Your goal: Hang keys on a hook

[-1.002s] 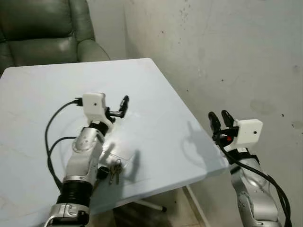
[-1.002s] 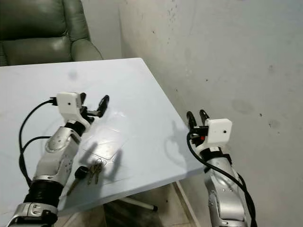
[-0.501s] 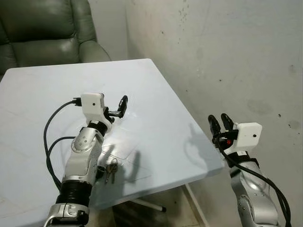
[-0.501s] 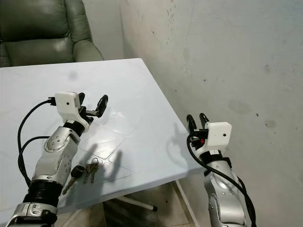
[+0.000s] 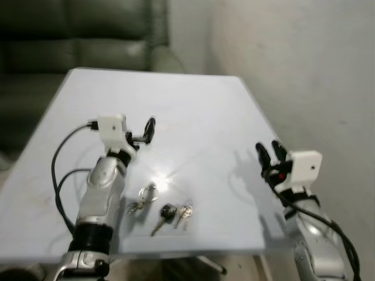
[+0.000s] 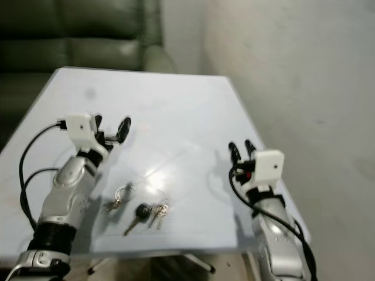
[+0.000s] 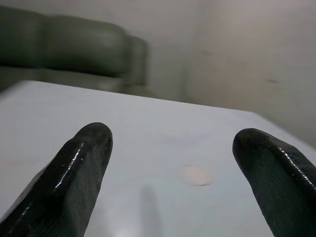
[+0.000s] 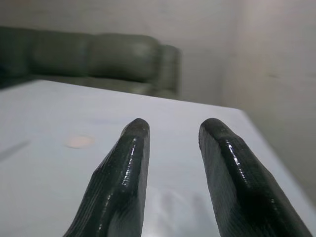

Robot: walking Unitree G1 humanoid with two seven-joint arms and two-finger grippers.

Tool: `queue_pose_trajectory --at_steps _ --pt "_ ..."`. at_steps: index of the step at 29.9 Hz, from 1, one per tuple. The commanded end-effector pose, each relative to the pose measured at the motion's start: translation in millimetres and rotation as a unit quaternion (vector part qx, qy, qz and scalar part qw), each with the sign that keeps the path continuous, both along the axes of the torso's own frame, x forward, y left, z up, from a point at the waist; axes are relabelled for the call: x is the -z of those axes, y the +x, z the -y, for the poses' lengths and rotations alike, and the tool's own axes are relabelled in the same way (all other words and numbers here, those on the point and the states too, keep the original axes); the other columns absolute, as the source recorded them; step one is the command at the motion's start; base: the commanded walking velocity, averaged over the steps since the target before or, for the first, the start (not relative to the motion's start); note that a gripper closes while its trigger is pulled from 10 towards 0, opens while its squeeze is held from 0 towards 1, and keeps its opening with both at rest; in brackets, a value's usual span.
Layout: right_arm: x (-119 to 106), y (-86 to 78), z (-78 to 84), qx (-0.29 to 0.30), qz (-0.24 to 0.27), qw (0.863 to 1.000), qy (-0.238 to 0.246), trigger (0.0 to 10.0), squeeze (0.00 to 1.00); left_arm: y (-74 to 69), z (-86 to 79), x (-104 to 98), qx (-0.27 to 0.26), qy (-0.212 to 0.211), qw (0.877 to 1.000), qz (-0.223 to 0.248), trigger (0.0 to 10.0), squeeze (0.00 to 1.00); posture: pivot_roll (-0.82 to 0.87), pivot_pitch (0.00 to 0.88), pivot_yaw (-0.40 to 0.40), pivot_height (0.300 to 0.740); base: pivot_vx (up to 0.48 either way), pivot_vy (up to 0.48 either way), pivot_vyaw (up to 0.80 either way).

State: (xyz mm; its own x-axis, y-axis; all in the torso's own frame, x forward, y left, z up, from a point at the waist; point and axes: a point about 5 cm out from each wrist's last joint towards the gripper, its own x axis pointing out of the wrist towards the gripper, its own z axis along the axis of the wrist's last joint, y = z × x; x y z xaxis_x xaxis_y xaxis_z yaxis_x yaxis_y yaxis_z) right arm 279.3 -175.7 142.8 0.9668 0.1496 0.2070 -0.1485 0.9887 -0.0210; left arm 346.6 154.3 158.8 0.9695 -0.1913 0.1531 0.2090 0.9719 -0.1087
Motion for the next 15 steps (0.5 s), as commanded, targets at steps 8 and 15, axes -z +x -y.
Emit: queue_pose_trajectory --at_steps 8,15 --pt "0.4 -0.3 7.1 0.013 -0.01 0.999 0.03 10.0 0.0 -1.3 5.1 0.4 0.001 0.004 1.0 -0.004 10.0 0.0 0.0 0.0 -0.055 0.74 0.0 0.0 0.2" --pt "3.7 -0.3 8.6 0.019 -0.02 0.999 0.026 10.0 0.0 -3.6 6.5 4.3 0.012 0.012 1.0 -0.007 10.0 0.0 0.0 0.0 -0.055 0.74 0.0 0.0 0.0"
